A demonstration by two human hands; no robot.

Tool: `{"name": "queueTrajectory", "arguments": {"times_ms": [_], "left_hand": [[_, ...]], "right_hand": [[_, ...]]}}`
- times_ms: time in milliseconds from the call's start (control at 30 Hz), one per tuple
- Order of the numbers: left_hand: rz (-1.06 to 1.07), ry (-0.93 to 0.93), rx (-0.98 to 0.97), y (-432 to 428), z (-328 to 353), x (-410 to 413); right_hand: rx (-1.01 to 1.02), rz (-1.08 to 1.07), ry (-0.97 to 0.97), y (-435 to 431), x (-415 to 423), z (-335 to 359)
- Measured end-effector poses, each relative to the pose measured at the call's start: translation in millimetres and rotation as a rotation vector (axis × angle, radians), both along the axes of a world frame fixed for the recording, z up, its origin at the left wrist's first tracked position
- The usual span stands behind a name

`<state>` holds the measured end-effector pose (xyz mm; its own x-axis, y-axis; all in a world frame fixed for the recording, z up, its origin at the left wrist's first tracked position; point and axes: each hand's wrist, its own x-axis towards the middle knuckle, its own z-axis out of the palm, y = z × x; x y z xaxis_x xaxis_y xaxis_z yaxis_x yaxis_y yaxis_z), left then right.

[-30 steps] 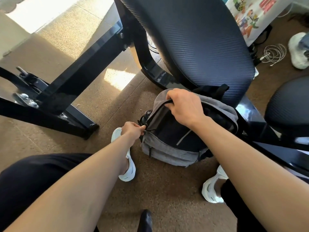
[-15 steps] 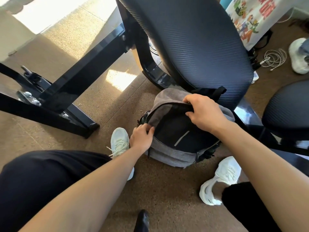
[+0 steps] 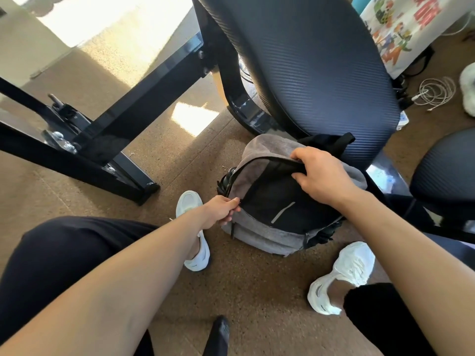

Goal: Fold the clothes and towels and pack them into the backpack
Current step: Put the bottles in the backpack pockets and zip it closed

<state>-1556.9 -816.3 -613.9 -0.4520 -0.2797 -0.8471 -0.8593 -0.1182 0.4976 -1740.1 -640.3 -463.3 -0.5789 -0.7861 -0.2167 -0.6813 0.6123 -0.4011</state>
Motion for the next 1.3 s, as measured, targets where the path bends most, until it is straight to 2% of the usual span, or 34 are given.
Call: {"name": "queueTrajectory", "arguments": {"times_ms": [67, 167, 233, 400, 467, 667, 733, 800, 867, 933, 1033, 1133, 1200, 1300], "left_hand": [[-0.054, 0.063, -0.094, -0.7, 8.2, -2.9], [-0.28, 0.12, -0.285, -4.1, 33.7, -9.4], [-0.375, 0.171, -0.347, -4.3, 59.4, -16.3], [-0.298, 0.482, -0.477, 5.1, 146.2, -49.6], [-0.327, 0.538, -0.512, 2.8, 161.4, -53.9], [-0.206, 0.47, -0.454, -4.8, 148.7, -43.9], [-0.202, 0.457, -0.501, -0.4, 147.2, -47.5], [-0.188, 0.429, -0.655, 4.7, 143.6, -49.2], [-0.201, 0.425, -0.914, 12.7, 141.9, -50.2], [-0.284, 0.551, -1.126, 20.9, 143.1, -56.0], [-0.506, 0.756, -1.161, 37.5, 144.3, -72.1], [-0.734, 0.828, -1.131, 55.9, 140.9, -86.9], [-0.867, 0.824, -1.109, 65.9, 136.4, -94.7], [-0.979, 0.755, -1.114, 72.5, 128.6, -103.9]], "right_hand": [[-0.002, -0.003, -0.001, -0.2, 0.3, -0.1], [0.001, -0.006, 0.009, -0.5, 1.2, 0.2], [-0.005, -0.009, 0.01, 0.7, 1.8, 0.8], [-0.027, -0.005, 0.025, 2.7, 2.7, 1.2], [-0.044, 0.005, 0.027, 3.0, 3.1, 1.5], [-0.09, 0.01, -0.02, 10.5, 1.3, 1.5], [-0.129, -0.005, -0.013, 18.1, 0.3, -1.6], [-0.158, -0.039, 0.021, 27.1, -1.1, -5.2], [-0.22, -0.105, 0.053, 36.3, -2.0, -7.7], [-0.321, -0.184, 0.116, 45.9, -0.9, -10.7], [-0.501, -0.396, 0.157, 61.0, 9.4, -16.9], [-0.6, -0.791, -0.088, 71.1, 31.0, -29.2], [-0.516, -1.0, -0.294, 81.9, 45.4, -54.4], [-0.314, -1.149, -0.558, 103.7, 64.2, -102.0]]}}
